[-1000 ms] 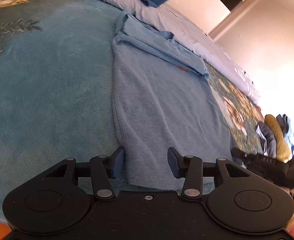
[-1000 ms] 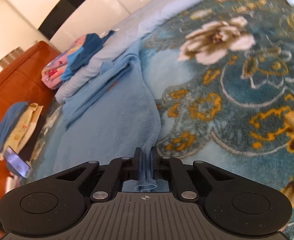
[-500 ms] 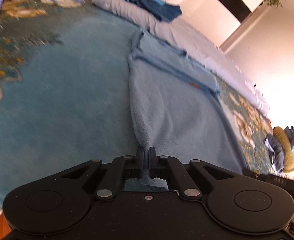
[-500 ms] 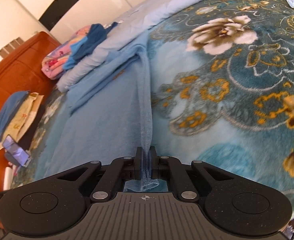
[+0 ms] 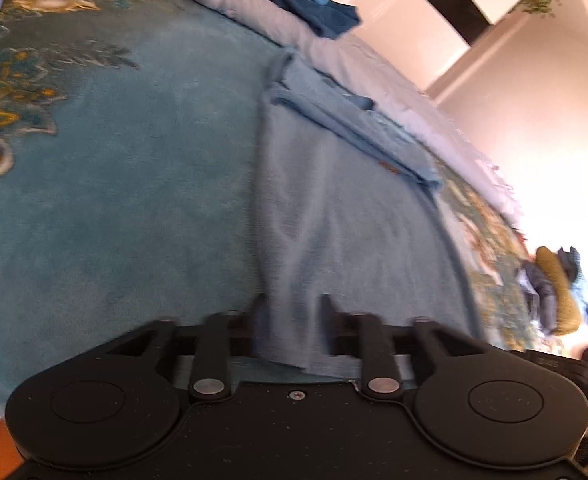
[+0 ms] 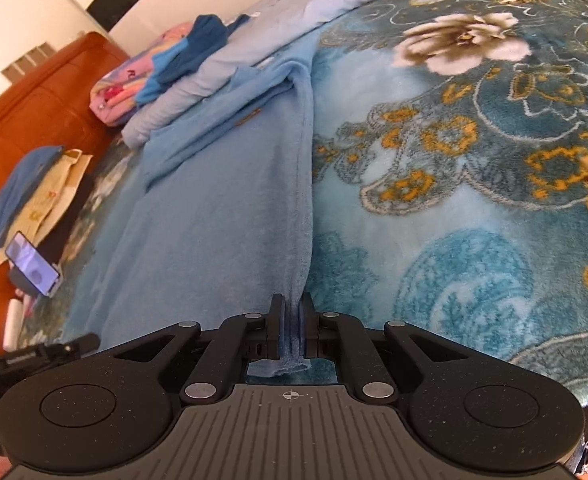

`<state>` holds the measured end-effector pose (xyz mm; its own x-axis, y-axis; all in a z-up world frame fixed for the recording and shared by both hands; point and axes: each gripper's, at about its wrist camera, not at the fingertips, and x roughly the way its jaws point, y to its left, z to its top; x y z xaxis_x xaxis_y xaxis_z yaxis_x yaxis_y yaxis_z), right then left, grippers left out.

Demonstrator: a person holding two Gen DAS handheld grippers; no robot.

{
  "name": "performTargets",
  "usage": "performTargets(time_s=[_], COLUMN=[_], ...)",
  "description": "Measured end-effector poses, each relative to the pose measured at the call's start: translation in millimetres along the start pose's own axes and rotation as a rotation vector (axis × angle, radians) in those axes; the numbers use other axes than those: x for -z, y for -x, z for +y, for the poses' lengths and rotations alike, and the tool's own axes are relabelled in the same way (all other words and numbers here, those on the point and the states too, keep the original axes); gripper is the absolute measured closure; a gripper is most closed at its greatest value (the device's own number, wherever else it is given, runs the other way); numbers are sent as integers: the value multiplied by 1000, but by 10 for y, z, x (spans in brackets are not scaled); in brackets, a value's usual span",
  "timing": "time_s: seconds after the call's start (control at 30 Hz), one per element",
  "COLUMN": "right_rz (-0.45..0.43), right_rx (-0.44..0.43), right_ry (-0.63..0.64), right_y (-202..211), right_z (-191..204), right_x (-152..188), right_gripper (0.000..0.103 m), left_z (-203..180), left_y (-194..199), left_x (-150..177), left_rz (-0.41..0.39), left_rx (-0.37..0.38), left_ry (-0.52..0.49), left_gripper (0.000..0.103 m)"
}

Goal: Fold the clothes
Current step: 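Grasp the shirt end with both grippers and lift it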

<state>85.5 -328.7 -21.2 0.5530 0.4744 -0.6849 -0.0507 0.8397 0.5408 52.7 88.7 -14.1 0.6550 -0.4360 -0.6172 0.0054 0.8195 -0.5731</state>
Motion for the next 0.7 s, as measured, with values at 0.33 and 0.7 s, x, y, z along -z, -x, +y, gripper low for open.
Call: performTargets(time_s=[0.33,0.7], right_rz=[22,-152], right_rx=[-53,-493], right_ry=[-90,-302], right_y=[-48,-97], right_z=[-112,-274], right_x=[-32,-761], right_gripper=[96,99], left_z=[111,-65], left_y=[-83,-168], left_x=[-73,-779], left_rz=[37,-88], left_rx=[66,199], left_ry=[14,-63], left_gripper=[101,101])
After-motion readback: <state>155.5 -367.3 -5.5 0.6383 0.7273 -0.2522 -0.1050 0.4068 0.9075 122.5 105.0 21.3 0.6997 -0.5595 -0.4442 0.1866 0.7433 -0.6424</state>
